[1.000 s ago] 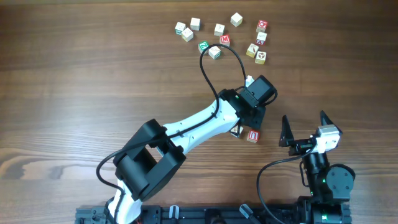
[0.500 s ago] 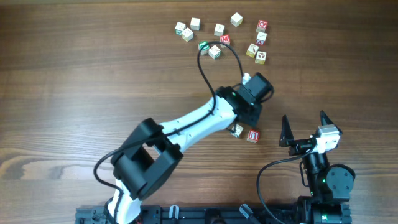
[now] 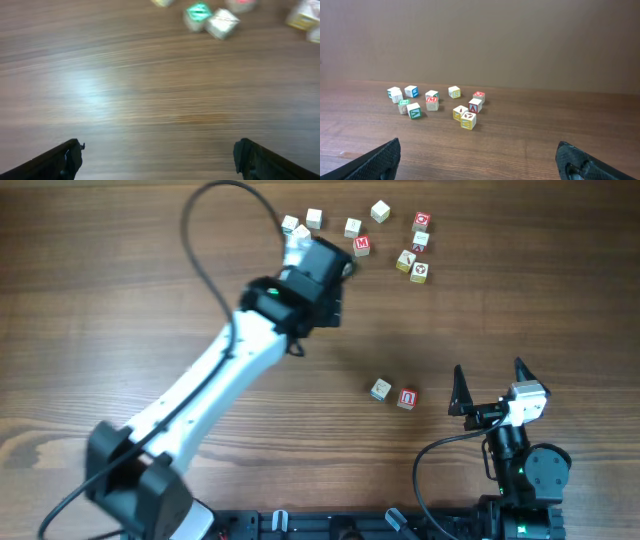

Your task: Form a horizontal line

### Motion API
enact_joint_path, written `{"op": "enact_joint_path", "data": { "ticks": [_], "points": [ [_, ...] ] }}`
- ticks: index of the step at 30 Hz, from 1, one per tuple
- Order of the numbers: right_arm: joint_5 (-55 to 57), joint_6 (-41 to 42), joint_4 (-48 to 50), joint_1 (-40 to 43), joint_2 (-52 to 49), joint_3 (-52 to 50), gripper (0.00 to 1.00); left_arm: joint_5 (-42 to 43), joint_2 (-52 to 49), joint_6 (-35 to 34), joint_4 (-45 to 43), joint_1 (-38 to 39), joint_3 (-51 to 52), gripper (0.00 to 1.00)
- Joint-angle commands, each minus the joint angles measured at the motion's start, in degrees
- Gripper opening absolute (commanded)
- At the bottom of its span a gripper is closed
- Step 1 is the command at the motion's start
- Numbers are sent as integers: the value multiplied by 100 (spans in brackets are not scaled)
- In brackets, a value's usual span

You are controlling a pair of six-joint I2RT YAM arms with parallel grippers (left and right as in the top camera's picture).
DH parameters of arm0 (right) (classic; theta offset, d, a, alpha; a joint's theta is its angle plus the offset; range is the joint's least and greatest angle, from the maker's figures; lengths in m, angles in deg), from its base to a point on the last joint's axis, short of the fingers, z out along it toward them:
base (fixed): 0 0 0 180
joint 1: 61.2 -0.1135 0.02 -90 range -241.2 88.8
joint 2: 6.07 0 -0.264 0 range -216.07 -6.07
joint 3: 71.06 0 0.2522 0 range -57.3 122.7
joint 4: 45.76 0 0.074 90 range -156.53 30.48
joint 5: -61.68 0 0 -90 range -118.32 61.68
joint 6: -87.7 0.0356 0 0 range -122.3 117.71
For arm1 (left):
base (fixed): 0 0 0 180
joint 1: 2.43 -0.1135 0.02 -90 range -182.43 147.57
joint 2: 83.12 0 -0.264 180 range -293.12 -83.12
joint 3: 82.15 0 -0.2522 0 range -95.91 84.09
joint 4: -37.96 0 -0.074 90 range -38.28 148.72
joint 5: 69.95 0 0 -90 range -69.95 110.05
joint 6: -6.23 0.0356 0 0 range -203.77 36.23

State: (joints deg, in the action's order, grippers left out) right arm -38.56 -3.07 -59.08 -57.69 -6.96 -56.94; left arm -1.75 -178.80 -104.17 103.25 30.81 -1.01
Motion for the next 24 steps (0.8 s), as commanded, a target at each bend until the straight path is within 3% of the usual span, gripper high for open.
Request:
{"op": "enact_joint_path", "data": {
  "ticks": [1, 3, 6, 10, 12, 17, 24],
  "points": [
    [-33, 393, 35, -28, 24, -7, 99, -297, 658, 70, 492, -527, -4, 100],
    [-31, 1084, 33, -28, 24, -7, 100, -297, 973, 52, 839, -855, -4, 100],
    [-31, 2975, 31, -28, 9, -7, 100, -297, 1624, -219, 1491, -1606, -4, 100],
    [-31, 5355, 31, -28, -24, -7, 100, -293, 2439, -1025, 2284, -2680, -4, 100],
    [-26, 6122, 31, -28, -28, -7, 100, -293, 2778, -1217, 2551, -3136, -4, 100],
    [52, 7062, 31, -28, -31, -7, 100, -221, 3436, -1224, 2680, -3912, -4, 100],
    [35, 7818, 28, -28, -39, -7, 100, -208, 3912, -1222, 2680, -4054, -4, 100]
  ]
}}
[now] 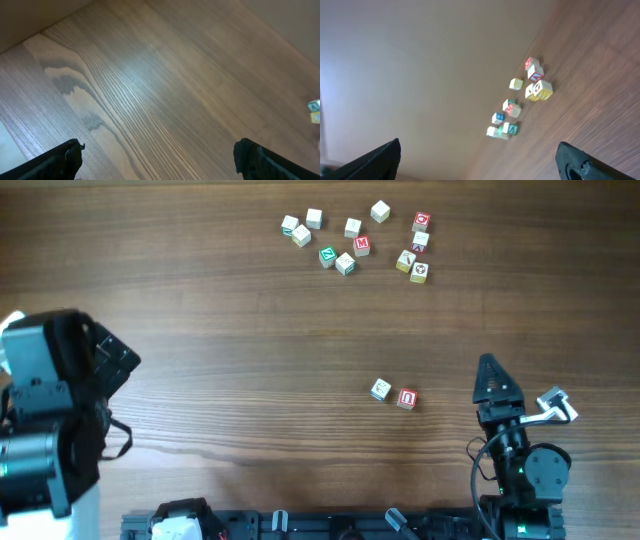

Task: Form a horizontal line
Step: 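Reach the right gripper to the cluster and grasp the soccer-ball block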

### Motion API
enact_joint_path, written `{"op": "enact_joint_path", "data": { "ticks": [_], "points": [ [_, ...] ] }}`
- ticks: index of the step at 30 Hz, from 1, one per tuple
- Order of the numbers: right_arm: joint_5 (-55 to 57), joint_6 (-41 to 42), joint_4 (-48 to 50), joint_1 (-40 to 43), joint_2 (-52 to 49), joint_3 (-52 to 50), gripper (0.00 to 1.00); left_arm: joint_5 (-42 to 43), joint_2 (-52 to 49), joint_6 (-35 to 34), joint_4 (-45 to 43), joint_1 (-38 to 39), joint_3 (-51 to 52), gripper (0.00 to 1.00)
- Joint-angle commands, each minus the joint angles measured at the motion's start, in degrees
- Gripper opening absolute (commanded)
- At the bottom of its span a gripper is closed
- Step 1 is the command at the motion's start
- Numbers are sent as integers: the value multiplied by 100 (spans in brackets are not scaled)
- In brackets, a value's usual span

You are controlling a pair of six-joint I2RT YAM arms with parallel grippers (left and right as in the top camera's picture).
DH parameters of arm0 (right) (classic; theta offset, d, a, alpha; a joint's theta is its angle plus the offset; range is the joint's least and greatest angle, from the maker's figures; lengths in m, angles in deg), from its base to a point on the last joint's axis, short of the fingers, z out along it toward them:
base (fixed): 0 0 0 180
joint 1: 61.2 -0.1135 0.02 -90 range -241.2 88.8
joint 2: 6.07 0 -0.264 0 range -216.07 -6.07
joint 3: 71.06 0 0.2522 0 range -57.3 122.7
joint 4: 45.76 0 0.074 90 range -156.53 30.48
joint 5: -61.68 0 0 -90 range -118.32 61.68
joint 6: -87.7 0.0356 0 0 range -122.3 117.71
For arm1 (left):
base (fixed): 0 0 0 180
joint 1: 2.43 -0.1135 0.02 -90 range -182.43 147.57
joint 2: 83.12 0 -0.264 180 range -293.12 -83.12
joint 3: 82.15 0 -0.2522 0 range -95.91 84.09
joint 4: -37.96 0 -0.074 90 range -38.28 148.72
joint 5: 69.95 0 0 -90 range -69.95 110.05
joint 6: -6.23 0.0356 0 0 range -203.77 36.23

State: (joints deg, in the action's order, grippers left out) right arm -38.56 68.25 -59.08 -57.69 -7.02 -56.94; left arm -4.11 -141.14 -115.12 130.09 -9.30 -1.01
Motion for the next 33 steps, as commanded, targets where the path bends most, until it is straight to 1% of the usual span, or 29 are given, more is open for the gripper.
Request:
{"op": "enact_joint_path", "data": {
  "ticks": [1, 4, 5, 6, 9, 10, 14, 19, 23, 26, 29, 33],
  "points": [
    [35, 758, 28, -28, -33, -7, 100, 28, 164, -129, -4, -44, -4, 100],
    [-197, 697, 39, -28, -33, -7, 100, 28, 173, -127, -4, -44, -4, 100],
    [-341, 457, 61, -28, -33, -7, 100, 28, 170, -127, -4, -44, -4, 100],
    [-468, 92, 76, -28, -33, -7, 100, 28, 166, -127, -7, -44, -4, 100],
    [-1102, -1381, 101, -28, -42, -7, 100, 28, 166, -127, -7, -44, -4, 100],
    [-1314, -1598, 103, -28, -63, -4, 100, 31, 166, -127, -7, -44, -4, 100],
    [-1556, -1700, 131, -28, -393, 0, 100, 28, 166, -127, -7, -44, -4, 100],
    [-1663, -2315, 125, -28, -894, 116, 99, 28, 166, -127, -7, -44, -4, 100],
    [-1633, -2876, 125, -28, -1541, 505, 99, 28, 166, -127, -7, -44, -4, 100],
    [-1340, -3298, 118, -28, -2127, 909, 100, 28, 166, -127, -7, -44, -4, 100],
    [-1001, -3648, 122, -28, -2907, 1478, 99, 28, 166, -127, -4, -44, -4, 100],
    [-944, -4052, 66, -28, -4096, 2371, 100, 28, 166, -127, -7, -44, -4, 100]
  ]
}}
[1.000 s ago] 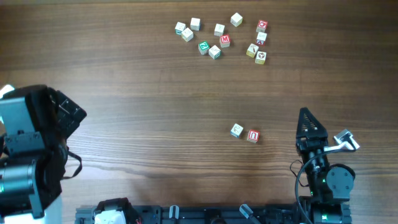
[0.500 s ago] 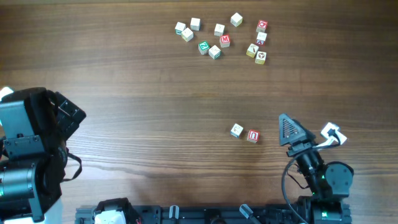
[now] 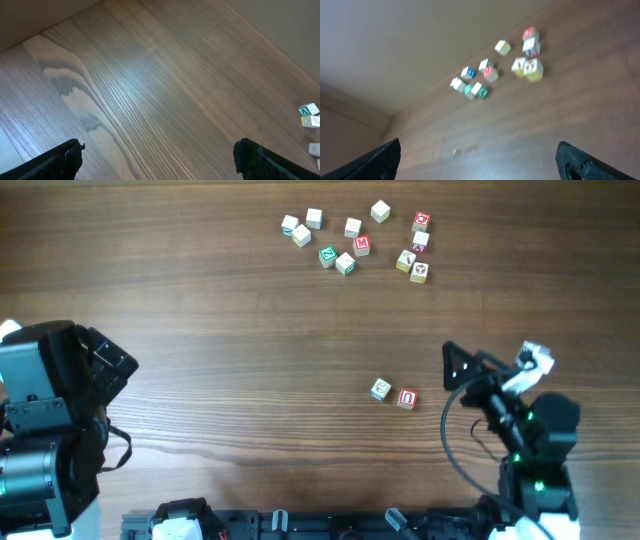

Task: Form a horizontal line
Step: 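Reach the right gripper to the cluster and grasp the soccer-ball block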

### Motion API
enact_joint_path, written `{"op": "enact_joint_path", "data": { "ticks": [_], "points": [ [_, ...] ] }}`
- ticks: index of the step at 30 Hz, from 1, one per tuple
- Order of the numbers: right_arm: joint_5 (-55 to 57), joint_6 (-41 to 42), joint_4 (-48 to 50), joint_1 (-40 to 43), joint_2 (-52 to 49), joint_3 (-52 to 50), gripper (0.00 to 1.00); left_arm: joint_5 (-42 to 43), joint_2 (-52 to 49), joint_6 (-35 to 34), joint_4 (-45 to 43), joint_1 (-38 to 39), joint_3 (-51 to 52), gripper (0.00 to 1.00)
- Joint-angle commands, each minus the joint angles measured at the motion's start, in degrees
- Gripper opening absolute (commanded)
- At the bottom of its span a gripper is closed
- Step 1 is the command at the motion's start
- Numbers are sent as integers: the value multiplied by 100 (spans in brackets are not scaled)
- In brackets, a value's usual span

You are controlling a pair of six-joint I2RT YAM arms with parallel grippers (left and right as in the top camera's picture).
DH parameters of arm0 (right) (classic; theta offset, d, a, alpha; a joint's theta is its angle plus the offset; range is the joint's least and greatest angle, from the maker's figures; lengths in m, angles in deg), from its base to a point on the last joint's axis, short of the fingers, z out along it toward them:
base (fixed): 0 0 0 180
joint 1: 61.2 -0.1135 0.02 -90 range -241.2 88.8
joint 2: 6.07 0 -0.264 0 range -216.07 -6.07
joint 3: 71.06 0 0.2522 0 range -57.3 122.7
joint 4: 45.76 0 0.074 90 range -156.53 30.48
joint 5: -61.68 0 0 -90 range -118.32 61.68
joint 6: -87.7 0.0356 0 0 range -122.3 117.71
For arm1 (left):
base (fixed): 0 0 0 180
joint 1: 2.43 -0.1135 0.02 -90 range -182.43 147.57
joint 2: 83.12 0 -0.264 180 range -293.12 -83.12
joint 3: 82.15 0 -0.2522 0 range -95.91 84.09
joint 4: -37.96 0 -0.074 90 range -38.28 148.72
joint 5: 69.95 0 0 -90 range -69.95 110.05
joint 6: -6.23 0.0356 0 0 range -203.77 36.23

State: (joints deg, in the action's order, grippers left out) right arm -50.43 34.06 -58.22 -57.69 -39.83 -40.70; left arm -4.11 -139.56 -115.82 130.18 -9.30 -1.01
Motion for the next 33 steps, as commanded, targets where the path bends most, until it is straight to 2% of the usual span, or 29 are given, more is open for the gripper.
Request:
{"op": "enact_joint_path", "data": {
  "ticks": [1, 5, 10, 16, 19, 22, 29, 30, 33],
  "points": [
    [247, -643, -70, -28, -1167, 1001, 100, 28, 9, -59, -15, -44, -4, 100],
    [245, -776, -531, -31, -2570, 2096, 100, 28, 9, -57, -15, -44, -4, 100],
    [389, -1650, -1569, -85, -4358, 3840, 100, 28, 9, -57, -15, -44, -4, 100],
    [1062, -2382, -1884, -323, -5790, 5071, 99, 28, 9, -57, -15, -44, -4, 100],
    [1082, -2588, -1829, -511, -6295, 5331, 99, 28, 9, -57, -15, -44, -4, 100],
    [1694, -2586, -1532, -737, -6730, 5366, 99, 28, 9, -57, -15, -44, -4, 100],
    [1985, -2745, -883, -1051, -7785, 5366, 94, 28, 9, -57, -15, -44, -4, 100],
    [1985, -2717, -494, -1084, -8111, 5366, 91, 28, 9, -57, -15, -44, -4, 100],
    [2205, -2693, -323, -1084, -8244, 5366, 88, 31, 9, -57, -13, -44, -4, 100]
  ]
}}
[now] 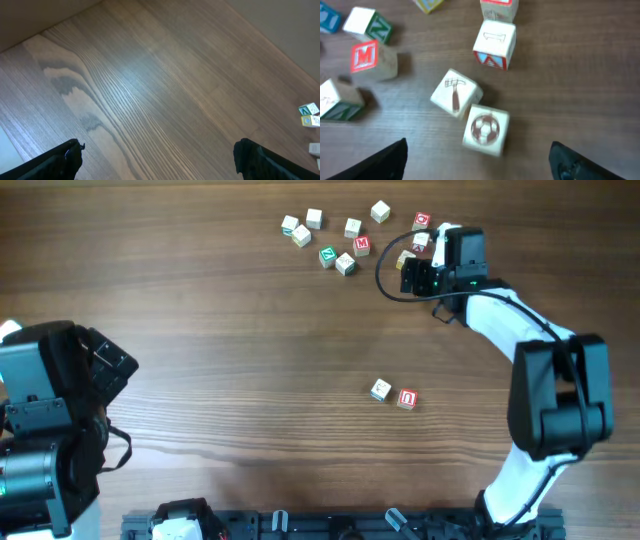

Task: Form a horizontal line
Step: 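Reach the right gripper to the cluster and grasp the soccer-ball block, then carry the soccer-ball block and set it right of the red block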

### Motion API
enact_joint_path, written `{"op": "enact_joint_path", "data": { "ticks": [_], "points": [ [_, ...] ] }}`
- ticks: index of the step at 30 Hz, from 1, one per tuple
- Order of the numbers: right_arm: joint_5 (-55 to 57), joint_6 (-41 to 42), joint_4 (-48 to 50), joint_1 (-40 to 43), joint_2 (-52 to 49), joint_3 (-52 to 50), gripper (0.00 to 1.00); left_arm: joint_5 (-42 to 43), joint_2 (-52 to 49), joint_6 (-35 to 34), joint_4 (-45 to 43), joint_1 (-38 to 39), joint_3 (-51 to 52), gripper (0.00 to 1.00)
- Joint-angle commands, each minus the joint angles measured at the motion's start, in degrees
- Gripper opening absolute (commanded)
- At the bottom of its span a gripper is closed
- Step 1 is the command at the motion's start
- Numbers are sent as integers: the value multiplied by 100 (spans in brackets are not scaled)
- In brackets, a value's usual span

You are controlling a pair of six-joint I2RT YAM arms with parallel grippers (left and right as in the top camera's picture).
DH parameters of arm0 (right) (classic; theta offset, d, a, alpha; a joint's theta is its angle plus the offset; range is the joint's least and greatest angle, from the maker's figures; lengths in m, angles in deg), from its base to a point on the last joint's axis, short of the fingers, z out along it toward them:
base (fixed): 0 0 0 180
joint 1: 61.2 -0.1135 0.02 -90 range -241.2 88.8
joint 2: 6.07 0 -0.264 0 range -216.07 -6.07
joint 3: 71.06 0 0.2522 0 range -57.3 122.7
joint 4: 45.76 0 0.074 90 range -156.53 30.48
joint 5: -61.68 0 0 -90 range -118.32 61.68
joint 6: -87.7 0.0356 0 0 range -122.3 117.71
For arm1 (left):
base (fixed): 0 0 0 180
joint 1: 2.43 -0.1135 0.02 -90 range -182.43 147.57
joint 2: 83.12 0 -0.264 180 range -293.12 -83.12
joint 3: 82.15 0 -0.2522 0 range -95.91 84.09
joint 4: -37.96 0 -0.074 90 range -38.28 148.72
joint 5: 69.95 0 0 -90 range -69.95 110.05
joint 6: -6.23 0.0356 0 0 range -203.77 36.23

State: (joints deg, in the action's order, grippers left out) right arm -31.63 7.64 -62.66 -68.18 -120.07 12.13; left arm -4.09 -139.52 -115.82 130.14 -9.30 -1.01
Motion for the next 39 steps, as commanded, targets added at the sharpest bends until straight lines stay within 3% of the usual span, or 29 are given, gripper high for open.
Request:
{"op": "enact_joint_path", "data": {
  "ticks": [1, 7, 12, 20, 24, 30, 39],
  "points": [
    [374, -55, 168, -35, -269, 83, 88, 26, 4, -57, -11, -44, -4, 100],
    [374, -240, 243, -35, -557, 81, 86, 26, 4, -57, -11, -44, -4, 100],
    [372, -227, 404, -35, -678, 81, 70, 26, 4, -57, -11, -44, -4, 100],
    [374, -236, 629, -35, -675, 81, 34, 26, 4, -57, -11, -44, -4, 100],
    [306, -219, 608, -35, -575, 83, 25, 26, 4, -57, -9, -44, -4, 100],
    [-17, -142, 457, -35, 92, 83, 24, 26, 4, -57, -11, -44, -4, 100],
    [-11, -68, -1379, -33, 2033, 83, 24, 26, 4, -57, -11, -44, -4, 100]
  ]
}}
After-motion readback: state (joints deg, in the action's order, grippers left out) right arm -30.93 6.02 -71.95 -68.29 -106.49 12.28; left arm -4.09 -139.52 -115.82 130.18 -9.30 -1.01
